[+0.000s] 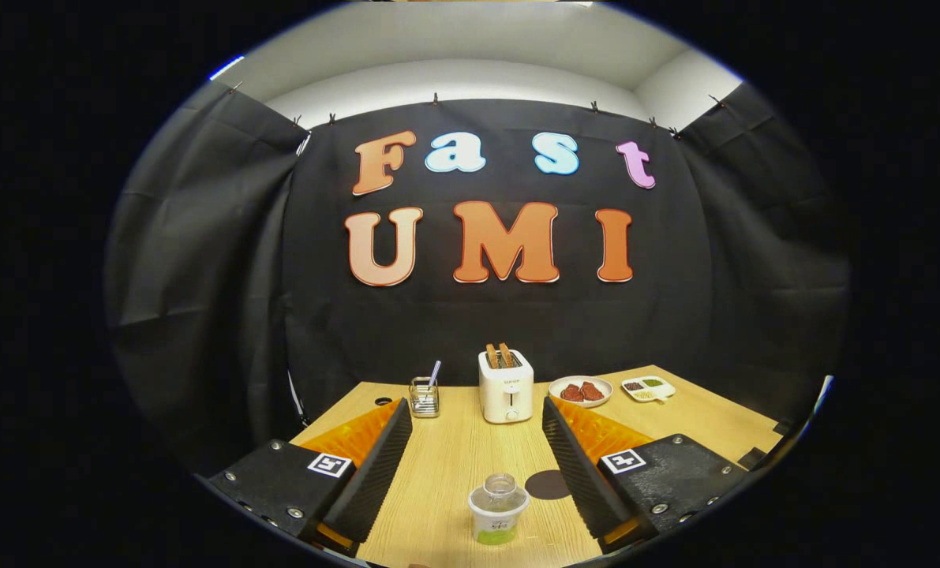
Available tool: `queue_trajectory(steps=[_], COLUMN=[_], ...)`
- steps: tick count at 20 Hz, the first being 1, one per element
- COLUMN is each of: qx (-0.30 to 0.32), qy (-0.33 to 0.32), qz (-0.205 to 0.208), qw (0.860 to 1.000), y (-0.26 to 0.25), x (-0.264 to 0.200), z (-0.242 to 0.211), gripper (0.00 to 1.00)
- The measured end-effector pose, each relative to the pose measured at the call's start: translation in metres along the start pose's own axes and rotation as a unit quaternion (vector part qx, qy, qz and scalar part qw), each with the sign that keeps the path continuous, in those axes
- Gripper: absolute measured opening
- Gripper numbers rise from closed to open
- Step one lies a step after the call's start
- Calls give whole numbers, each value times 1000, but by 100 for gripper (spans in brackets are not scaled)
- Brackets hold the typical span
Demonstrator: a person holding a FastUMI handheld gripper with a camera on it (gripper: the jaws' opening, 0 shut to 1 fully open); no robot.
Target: Take the bottle from table, then pour the juice into the cup, finally place the bottle on the coaster
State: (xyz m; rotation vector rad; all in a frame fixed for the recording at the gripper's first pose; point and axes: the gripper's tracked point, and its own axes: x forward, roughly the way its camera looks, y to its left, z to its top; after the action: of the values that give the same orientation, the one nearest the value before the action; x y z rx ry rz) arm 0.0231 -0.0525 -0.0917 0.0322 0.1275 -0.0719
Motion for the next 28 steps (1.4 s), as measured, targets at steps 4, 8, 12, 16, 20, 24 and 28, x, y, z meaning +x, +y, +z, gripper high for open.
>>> queue_trajectory(steps=[4, 8, 12, 16, 20, 24, 28], qx=[13, 13, 10, -4, -13, -26, -42], qy=[20, 38, 61, 80, 94, 108, 125], qz=[5, -3, -6, -10, -4, 2, 11], qw=[1000, 999, 998, 997, 995, 994, 991], y=[-3, -13, -20, -23, -19, -16, -11], x=[5, 11, 20, 27, 28, 32, 39], z=[-34, -63, -100, -128, -152, -172, -193], gripper=[99, 99, 99, 99, 99, 99, 99])
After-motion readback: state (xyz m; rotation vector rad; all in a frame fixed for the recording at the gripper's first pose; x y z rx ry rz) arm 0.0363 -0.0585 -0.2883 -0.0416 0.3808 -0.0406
